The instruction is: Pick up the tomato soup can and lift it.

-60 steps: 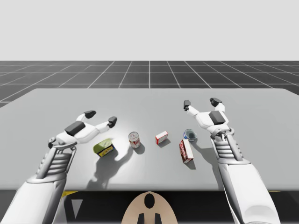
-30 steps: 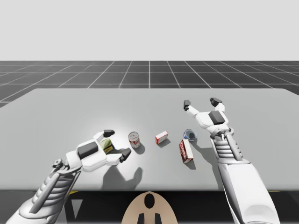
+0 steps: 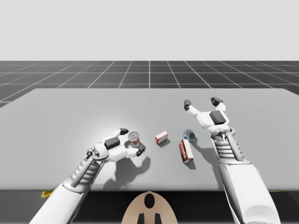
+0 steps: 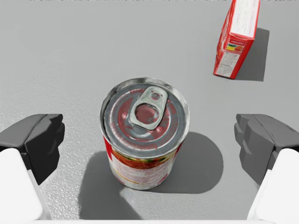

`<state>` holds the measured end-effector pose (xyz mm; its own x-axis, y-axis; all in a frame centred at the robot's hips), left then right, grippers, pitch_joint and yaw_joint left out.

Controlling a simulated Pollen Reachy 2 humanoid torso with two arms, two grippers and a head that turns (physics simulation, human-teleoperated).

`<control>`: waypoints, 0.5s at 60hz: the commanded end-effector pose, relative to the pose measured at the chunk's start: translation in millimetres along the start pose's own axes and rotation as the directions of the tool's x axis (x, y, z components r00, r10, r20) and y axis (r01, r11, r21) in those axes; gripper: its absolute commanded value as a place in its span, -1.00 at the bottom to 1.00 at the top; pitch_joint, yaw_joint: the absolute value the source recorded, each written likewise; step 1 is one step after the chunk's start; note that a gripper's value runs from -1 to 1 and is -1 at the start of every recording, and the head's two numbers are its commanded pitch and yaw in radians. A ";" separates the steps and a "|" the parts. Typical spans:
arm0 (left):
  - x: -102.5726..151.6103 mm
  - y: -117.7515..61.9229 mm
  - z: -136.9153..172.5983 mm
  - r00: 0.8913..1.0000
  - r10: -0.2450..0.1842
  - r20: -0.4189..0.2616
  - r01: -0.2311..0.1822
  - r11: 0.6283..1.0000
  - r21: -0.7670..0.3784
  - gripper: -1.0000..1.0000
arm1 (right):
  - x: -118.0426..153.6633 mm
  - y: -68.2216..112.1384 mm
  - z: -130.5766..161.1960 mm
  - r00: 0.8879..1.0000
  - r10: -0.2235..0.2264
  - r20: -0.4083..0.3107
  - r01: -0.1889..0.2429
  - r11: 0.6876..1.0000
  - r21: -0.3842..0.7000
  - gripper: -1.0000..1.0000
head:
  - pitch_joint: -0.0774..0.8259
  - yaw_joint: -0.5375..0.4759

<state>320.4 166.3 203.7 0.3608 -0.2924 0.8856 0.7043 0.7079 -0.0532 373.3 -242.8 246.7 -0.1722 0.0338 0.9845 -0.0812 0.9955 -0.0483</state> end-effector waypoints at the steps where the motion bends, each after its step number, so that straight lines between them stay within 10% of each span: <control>1: 0.6 1.8 -22.3 1.000 0.006 -0.021 -0.005 1.000 0.011 -1.00 | 2.8 0.5 1.9 1.000 0.000 0.015 0.000 1.000 -0.001 -1.00 | 0.66 0.32; 10: -5.1 3.0 -31.4 0.999 0.007 -0.044 -0.007 1.000 0.018 -1.00 | 4.8 0.7 3.2 1.000 0.000 0.025 0.001 1.000 -0.003 -1.00 | 0.66 0.32; 11: -6.2 3.2 -31.6 0.999 0.005 -0.045 -0.004 1.000 0.023 -0.85 | 4.8 0.7 3.4 1.000 -0.001 0.025 0.001 1.000 -0.004 -1.00 | 0.66 0.32; 12: -7.4 3.1 -31.3 0.999 0.004 -0.046 -0.003 1.000 0.027 -0.09 | 4.8 1.0 3.8 1.000 -0.001 0.025 0.001 1.000 -0.004 -1.00 | 0.66 0.32; 15: -10.2 2.5 -31.8 0.998 -0.009 -0.060 0.010 1.000 0.022 1.00 | 5.1 0.8 3.9 1.000 0.000 0.026 0.001 1.000 -0.005 -1.00 | 0.65 0.32; 30: -14.6 0.1 -31.7 0.996 -0.036 -0.077 0.038 0.999 0.025 1.00 | 5.8 0.5 4.1 1.000 0.001 0.030 -0.001 1.000 -0.008 -1.00 | 0.47 0.34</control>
<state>336.5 150.3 187.6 0.3597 -0.3413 0.8684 0.7012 0.7129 -0.0103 368.6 -242.4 251.2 -0.1985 0.0317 0.9796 -0.0749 0.9961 -0.0475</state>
